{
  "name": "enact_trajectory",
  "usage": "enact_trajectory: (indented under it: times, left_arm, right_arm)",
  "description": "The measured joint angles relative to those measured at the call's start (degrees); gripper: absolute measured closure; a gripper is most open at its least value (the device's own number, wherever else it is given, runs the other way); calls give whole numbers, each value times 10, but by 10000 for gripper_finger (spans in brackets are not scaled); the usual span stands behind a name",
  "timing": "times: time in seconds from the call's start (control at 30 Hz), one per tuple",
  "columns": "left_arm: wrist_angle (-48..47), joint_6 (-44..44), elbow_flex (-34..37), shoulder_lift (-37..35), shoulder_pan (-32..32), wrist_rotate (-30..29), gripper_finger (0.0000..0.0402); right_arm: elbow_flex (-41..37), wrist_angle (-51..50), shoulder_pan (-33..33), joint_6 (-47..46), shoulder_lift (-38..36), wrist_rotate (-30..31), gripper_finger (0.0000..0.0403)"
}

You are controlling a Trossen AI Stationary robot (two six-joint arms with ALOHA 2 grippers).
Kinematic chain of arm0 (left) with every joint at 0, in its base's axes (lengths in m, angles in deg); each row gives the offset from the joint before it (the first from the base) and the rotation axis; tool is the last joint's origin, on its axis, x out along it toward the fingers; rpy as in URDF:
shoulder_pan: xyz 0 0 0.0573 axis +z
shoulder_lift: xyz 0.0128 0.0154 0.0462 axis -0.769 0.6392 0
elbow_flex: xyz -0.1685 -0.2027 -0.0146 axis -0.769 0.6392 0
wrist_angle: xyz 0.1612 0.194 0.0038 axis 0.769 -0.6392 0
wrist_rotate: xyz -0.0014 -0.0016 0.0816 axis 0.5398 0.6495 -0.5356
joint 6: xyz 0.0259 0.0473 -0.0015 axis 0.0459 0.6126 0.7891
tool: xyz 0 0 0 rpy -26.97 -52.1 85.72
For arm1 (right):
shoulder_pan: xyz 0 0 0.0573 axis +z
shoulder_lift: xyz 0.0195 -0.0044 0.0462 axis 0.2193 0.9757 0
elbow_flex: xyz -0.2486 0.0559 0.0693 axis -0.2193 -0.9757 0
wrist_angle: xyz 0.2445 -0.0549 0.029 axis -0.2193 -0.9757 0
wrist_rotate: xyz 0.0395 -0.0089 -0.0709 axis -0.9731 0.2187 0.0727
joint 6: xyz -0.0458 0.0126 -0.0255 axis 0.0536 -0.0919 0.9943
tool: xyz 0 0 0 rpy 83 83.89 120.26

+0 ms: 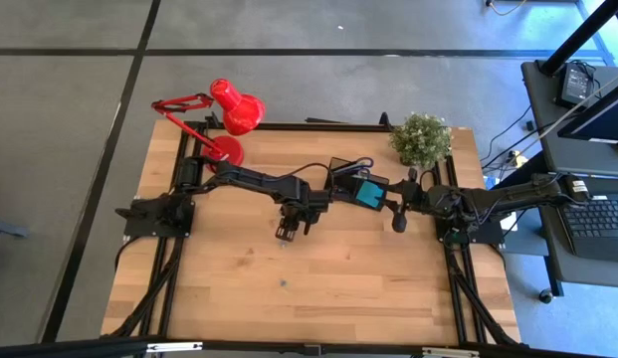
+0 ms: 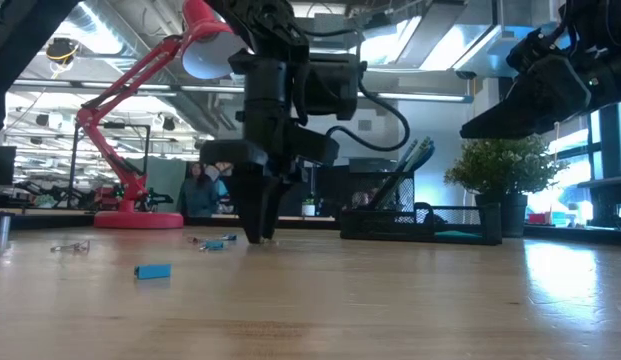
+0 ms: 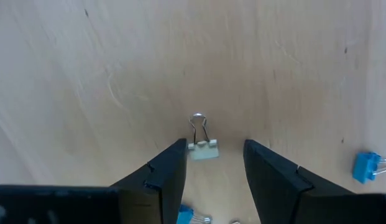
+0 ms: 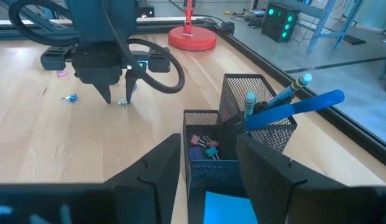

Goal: Pick and place office supplies into organizer
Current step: Put the yellow binder clip into the black desk organizer

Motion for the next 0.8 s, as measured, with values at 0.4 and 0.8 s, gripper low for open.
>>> enact_trajectory:
  times: [0.4,0.8]
  left_arm:
    - [28,-16,27,-4,6,-3,247]
    - [40,-13,37,-3,14,15,282]
  right_arm:
    - [0,1,0,2,0,0,241]
    - [0,1,0,2,0,0,241]
